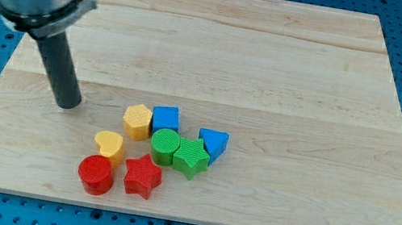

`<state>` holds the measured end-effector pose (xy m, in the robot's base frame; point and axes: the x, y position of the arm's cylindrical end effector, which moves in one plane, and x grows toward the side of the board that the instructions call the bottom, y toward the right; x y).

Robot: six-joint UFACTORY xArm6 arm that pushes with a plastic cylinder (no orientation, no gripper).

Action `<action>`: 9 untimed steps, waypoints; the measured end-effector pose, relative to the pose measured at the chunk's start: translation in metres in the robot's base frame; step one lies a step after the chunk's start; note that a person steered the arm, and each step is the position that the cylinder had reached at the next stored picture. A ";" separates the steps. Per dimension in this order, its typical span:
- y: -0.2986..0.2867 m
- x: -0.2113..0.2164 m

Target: Push the red circle into the red star

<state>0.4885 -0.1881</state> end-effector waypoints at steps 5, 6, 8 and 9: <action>0.042 0.129; 0.093 0.129; 0.142 0.129; 0.148 0.124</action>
<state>0.6129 -0.0402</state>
